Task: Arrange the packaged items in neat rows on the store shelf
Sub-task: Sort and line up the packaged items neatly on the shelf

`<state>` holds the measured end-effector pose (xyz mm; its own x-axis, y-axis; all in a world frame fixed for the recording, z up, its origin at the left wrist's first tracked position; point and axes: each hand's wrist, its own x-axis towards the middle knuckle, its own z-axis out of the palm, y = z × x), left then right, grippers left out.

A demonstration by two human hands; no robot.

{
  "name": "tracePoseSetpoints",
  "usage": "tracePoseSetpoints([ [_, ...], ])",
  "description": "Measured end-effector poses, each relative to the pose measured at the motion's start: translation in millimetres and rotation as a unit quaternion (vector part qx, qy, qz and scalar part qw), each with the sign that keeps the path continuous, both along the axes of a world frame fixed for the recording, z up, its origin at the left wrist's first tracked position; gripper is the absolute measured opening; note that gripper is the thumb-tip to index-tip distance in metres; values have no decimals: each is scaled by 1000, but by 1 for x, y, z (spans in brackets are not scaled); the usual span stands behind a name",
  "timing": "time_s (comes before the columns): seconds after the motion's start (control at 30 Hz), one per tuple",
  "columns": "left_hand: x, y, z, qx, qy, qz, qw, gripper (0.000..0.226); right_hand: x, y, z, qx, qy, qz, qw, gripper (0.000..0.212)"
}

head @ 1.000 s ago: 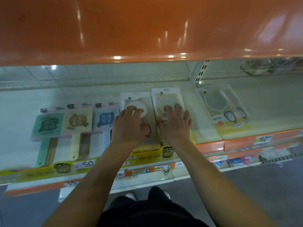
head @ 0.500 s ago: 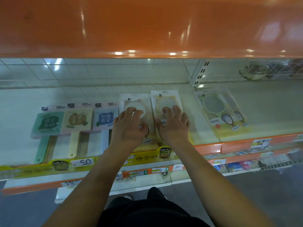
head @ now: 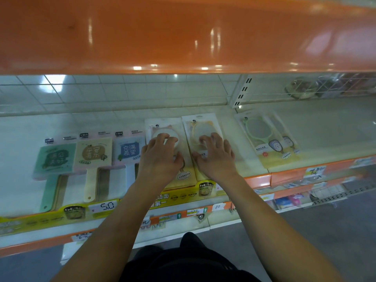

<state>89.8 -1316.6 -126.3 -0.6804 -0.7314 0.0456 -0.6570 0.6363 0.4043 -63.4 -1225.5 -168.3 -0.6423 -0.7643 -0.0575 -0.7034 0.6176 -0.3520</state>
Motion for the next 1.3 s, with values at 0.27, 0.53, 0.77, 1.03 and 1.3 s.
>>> tracePoseSetpoints([
  [0.27,3,-9,3,-9,2,-31,999,44,10,-3,14,11,-18,-38,999,59],
  [0.53,-11,-4,0,-8,7,-63,998,43,11,14,30,-53,30,-56,997,56],
  [0.77,-35,12,-4,-8,-4,-80,997,45,-8,36,22,-73,38,-92,992,51],
  [1.03,-97,47,0,-9,3,-85,996,43,-64,69,20,-80,27,-102,991,50],
  [1.3,-158,83,1,-32,-45,-71,996,43,-116,94,17,-36,51,-85,994,56],
])
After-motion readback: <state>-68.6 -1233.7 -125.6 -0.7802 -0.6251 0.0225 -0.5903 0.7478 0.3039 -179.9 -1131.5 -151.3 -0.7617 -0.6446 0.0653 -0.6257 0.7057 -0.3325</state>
